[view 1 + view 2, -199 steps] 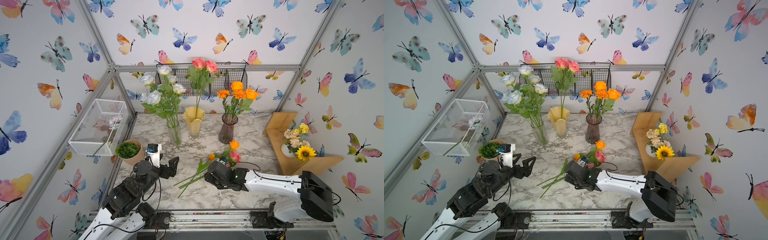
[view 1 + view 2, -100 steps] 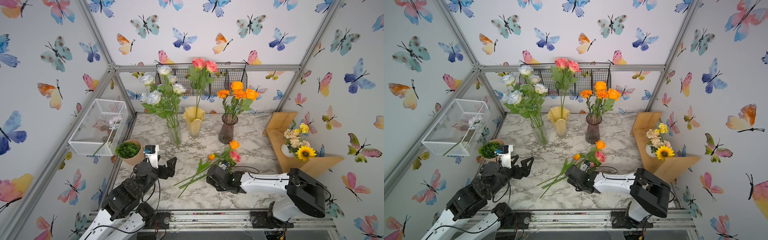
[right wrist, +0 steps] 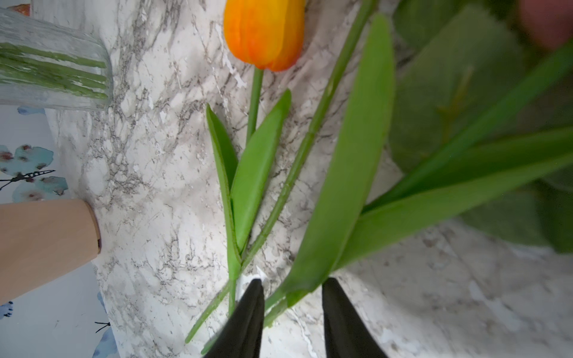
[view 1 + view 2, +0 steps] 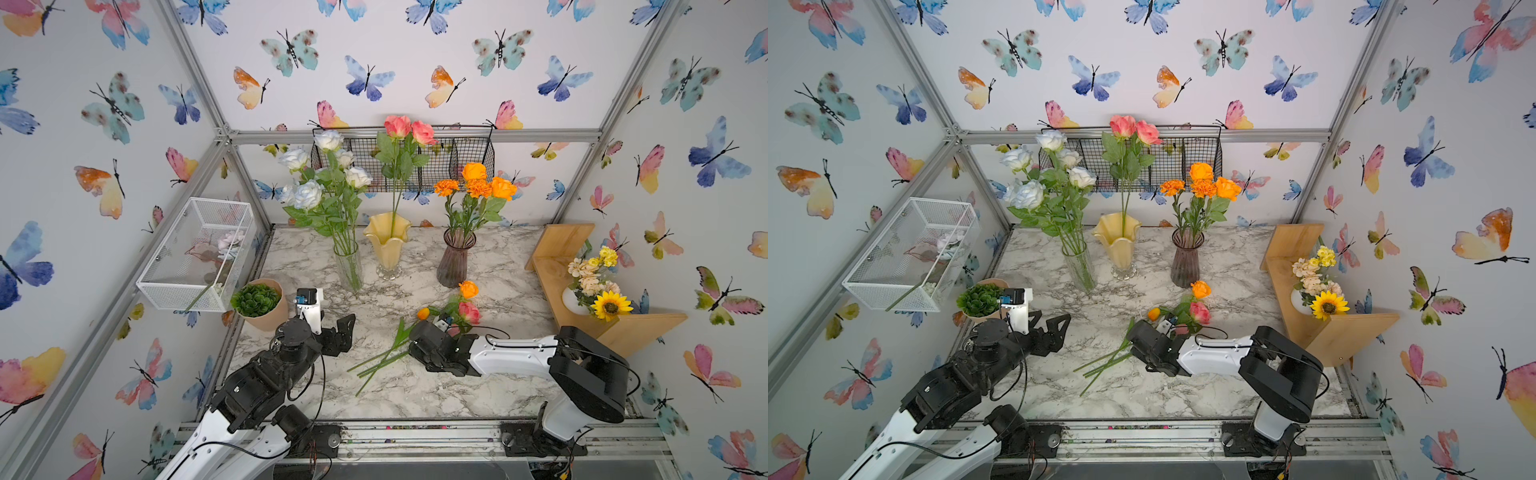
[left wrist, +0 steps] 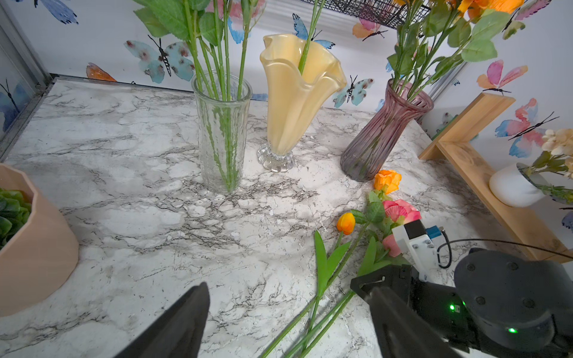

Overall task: Arrange the flowers in different vases according to their colors
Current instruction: Pick up the flower at the center of the board.

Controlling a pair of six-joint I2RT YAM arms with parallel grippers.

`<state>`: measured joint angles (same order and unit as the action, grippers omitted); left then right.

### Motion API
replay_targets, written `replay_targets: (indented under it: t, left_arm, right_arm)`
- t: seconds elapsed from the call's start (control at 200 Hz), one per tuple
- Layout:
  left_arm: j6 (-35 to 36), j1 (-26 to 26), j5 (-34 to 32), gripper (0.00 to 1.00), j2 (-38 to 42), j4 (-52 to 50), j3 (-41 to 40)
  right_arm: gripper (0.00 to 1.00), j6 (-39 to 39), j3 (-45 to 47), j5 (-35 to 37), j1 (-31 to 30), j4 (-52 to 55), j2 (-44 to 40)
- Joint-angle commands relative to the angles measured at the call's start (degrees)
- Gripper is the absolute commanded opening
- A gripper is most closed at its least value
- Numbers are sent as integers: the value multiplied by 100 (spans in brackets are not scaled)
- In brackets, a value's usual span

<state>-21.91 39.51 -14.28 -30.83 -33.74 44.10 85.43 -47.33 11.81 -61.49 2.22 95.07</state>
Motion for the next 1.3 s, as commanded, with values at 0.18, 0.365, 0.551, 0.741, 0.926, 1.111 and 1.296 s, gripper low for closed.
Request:
replay_targets:
  t: [0.18, 0.365, 0.551, 0.741, 0.926, 1.111, 1.296]
  left_arm:
    - [-32, 40, -308, 85, -118, -52, 11]
    - [-44, 40, -334, 85, -120, -62, 19]
    - [-47, 41, -340, 85, -86, -63, 11]
    - [-41, 40, -328, 84, -54, -63, 11]
    - [-32, 40, -319, 83, -37, -63, 16]
    - [-15, 40, -316, 83, -8, -63, 15]
    - [-17, 40, -308, 83, 5, -60, 20]
  right_arm:
    - [32, -136, -224, -4, 128, 41, 343]
    - [28, -37, -207, 29, 163, 96, 412]
    - [24, 131, -48, 109, 164, 139, 392]
    - [23, 213, 35, 172, 164, 171, 152]
    - [23, 149, -153, 250, 164, 453, -35]
    - [26, 163, -239, 406, 164, 490, -20]
    - [27, 88, -476, 458, 190, 537, 268]
